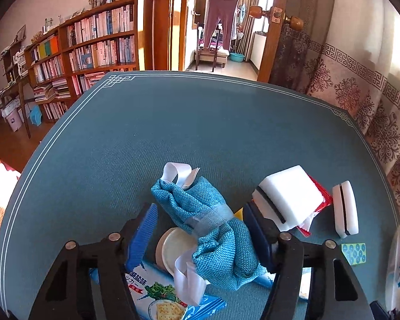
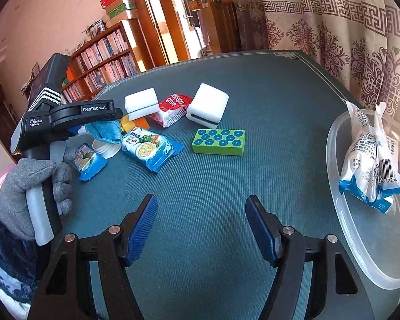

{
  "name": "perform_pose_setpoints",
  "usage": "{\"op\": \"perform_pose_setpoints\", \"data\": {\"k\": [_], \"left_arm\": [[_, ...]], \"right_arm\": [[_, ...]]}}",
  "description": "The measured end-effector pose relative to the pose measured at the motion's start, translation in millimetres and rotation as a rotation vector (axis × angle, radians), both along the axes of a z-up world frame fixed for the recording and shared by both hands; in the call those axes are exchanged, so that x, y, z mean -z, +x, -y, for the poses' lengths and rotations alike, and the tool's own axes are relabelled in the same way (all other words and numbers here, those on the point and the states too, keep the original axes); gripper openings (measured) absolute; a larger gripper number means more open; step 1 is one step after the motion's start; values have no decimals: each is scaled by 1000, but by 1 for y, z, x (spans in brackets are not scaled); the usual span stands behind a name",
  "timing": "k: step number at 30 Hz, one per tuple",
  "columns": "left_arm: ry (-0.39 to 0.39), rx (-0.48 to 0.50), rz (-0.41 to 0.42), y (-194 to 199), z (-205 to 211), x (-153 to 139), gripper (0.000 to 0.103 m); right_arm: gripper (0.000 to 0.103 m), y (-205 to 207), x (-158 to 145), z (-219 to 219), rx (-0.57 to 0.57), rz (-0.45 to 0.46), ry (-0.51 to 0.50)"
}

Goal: Organize objects
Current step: 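Grasp the blue towel with the left gripper while right moves toward blue cracker packet, then grasp the blue cracker packet with the right gripper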

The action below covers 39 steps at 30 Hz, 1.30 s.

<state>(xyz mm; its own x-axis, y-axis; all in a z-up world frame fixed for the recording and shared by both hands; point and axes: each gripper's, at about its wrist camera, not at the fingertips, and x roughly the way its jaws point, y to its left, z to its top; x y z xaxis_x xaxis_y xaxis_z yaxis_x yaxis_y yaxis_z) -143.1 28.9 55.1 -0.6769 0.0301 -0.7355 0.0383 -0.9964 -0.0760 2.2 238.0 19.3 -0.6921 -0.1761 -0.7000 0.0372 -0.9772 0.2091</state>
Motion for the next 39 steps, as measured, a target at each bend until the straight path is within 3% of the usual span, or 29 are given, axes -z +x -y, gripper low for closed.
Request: {"op": "perform_pose_setpoints", "data": {"k": [5, 19, 31, 39], "left_arm": [[-19, 35, -21, 4, -4, -4, 46], [30, -4, -73, 18, 24, -21, 45], [52, 5, -55, 17, 29, -15, 45], [65, -7, -37, 17, 35, -11, 45]], "right_arm": [[70, -4, 6, 7, -23, 19, 0], [70, -50, -1, 31, -137, -13, -30], [70, -110, 7, 66, -234, -18, 31], [70, -104, 19, 82, -330, 21, 51]]}}
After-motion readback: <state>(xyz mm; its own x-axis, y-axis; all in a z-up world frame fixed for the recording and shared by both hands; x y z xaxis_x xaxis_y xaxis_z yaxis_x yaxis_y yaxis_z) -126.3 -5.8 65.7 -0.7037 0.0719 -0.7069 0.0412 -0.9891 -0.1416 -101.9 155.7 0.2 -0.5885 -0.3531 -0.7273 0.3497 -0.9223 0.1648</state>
